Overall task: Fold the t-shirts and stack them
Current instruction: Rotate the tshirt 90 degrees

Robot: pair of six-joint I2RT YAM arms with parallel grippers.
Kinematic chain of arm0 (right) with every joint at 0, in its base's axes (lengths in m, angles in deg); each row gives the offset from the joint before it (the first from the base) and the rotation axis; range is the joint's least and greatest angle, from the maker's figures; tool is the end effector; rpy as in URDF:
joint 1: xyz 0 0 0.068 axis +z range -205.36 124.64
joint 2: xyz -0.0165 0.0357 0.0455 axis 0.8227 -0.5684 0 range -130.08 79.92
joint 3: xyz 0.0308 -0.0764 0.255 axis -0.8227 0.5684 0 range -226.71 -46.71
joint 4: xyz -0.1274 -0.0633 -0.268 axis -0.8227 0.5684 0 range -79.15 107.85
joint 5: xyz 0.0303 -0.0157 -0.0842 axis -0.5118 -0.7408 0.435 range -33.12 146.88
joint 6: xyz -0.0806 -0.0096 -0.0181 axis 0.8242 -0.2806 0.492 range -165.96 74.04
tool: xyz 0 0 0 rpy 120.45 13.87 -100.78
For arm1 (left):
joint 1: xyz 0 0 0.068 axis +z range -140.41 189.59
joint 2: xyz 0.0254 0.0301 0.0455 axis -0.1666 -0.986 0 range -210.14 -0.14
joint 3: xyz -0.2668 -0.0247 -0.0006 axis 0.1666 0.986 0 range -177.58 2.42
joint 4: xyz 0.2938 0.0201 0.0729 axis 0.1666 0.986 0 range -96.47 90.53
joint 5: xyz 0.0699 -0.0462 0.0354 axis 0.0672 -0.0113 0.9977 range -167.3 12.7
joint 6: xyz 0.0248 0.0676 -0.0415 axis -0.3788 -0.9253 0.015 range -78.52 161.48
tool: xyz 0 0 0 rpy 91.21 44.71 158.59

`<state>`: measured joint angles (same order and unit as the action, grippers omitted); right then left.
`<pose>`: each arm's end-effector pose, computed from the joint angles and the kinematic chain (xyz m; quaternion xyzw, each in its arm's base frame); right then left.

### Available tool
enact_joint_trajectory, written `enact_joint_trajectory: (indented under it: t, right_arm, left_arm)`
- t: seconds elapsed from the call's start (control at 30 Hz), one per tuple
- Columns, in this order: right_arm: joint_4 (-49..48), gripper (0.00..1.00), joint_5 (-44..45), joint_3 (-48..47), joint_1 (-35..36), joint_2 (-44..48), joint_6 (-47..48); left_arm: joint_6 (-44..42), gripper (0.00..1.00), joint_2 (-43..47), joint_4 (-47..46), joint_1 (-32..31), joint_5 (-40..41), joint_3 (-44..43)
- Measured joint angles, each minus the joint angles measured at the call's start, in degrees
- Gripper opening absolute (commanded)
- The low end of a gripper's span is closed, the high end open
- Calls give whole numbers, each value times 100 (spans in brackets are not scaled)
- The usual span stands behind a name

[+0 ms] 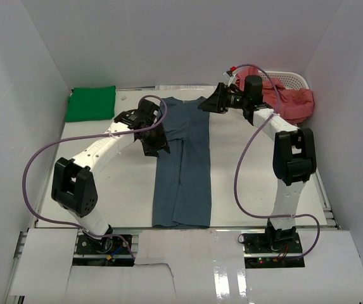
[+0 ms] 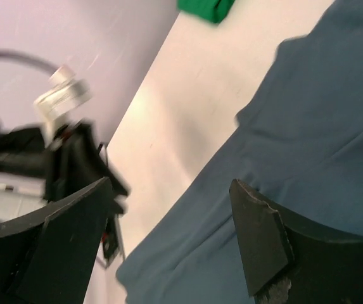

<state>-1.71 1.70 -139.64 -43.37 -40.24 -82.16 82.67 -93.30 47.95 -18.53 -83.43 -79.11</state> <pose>0.5221 0.1720 0.2292 -0.1295 0.7453 0.5558 0.3447 0.3396 -0.1903 0.2390 -0.1002 0.9717 -0.1609 0.1407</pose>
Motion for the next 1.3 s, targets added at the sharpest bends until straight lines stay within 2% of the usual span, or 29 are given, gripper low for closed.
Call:
enact_joint_trajectory:
  t: [0.1,0.17,0.33,0.43,0.47,0.5,0.63,0.77,0.87,1.1,1.3]
  right_arm:
    - [-566,81,-278,1191,9,879,-116]
    - [-981,81,-470,1768,13,1097,-267]
    - [-2234,88,-907,2889,15,728,-1123]
    - [-3084,98,-1097,3176,31,223,-1788]
    - [-3423,91,-1147,3239,44,76,-2065]
    - [-3821,90,-1187,3287,52,-72,-2358]
    - [-5145,90,-1296,3355,68,-487,-3438]
    - [-5641,90,-1320,3357,109,-619,-3801]
    - [-5469,90,-1290,3331,138,-616,-3469]
    - [-3250,90,-970,2651,208,-614,-1810]
    - [-2142,90,-769,2096,212,-623,-970]
  left_arm:
    - [-122,58,-352,-363,-2,-35,-9]
    - [-203,59,-514,-634,-2,-39,-9]
    - [-393,58,-1027,-1078,-2,-98,-415]
    - [-483,58,-1523,-1281,4,-153,-903]
    - [-511,58,-1626,-1351,4,-157,-988]
    - [-538,58,-1711,-1429,4,-157,-1045]
    - [-588,58,-1930,-1615,44,-160,-1121]
    - [-595,58,-2059,-1722,101,-179,-1123]
    - [-608,58,-2122,-1784,149,-186,-1123]
    - [-632,58,-2461,-1971,332,-262,-1130]
    - [-667,58,-2741,-2065,557,-374,-1132]
